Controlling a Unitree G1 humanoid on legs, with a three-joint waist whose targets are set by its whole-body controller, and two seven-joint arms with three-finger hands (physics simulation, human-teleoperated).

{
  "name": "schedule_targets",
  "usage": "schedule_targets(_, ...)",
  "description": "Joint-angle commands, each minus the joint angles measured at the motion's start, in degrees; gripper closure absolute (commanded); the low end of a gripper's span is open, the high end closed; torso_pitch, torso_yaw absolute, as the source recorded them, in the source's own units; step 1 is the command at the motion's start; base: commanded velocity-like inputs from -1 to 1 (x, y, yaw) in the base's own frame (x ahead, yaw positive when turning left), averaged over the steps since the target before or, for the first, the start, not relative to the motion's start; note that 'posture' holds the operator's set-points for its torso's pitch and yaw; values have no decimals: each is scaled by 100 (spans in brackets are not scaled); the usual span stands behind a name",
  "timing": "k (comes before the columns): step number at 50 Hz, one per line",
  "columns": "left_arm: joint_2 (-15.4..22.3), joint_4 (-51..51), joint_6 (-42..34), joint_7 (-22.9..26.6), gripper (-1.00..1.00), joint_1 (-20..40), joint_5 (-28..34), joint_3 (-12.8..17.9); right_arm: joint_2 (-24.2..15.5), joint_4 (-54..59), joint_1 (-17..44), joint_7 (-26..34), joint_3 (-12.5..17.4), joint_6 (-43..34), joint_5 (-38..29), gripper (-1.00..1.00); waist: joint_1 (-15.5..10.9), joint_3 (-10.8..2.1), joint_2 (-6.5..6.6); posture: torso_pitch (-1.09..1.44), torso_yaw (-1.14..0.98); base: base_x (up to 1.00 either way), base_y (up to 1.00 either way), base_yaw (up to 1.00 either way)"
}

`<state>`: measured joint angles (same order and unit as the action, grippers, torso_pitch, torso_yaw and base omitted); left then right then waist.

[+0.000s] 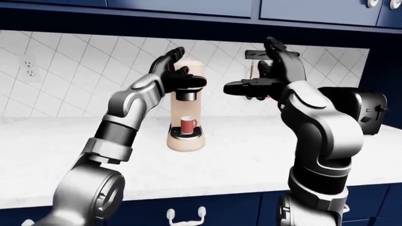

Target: Press the button on the coffee machine to serve coffee.

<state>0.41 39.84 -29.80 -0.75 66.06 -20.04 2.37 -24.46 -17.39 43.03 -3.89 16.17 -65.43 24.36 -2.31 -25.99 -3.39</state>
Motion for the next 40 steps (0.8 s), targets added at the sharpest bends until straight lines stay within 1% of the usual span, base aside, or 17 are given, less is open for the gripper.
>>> schedule_targets(1,27,-90,284,31,-100,242,58,49,-54,-116,179,-31,65,119,9,-100,2,25,-25,-74,0,0,0,0)
schedule_targets(3,25,-50,269,10,-100,294,57,72,-64,-132,182,-38,77,103,25,-100,-1,25,-30,-74,0,0,0,0)
schedule_targets(7,12,433,642,115,-100,369,126,91,-43,-113,101,-35,60,206,22,-100,0,25,-38,-74,0,0,0,0)
schedule_targets(12,17,497,650,93,-100,429,116,115,-25,-141,74,-58,58,206,29,-100,8,16,-40,-74,0,0,0,0)
schedule_targets(17,31,825,840,147,-100,549,134,147,2,-133,46,-74,44,250,30,-100,8,19,-45,-74,0,0,0,0)
schedule_targets(18,26,924,871,116,-100,657,100,190,29,-179,-19,-87,58,257,38,-100,10,17,-44,-74,0,0,0,0)
schedule_targets(24,10,1207,1104,191,-100,693,104,177,30,-239,-52,-116,84,224,69,-100,8,14,-59,-74,0,0,0,0)
schedule_targets(29,26,1484,1236,210,-100,837,98,215,38,-247,-64,-132,80,228,88,-100,7,10,-60,-74,0,0,0,0)
schedule_targets(33,10,1568,1294,200,-100,883,124,206,5,-252,-51,-134,99,202,113,-100,12,10,-63,-74,0,0,0,0)
schedule_targets(37,-1,1791,1558,152,-100,965,228,199,18,-300,-171,-130,128,258,130,-100,12,11,-74,-74,0,0,0,0)
schedule_targets(40,-4,1760,1560,139,-100,981,246,208,35,-361,-230,-152,146,256,156,-100,17,8,-81,-74,0,0,0,0)
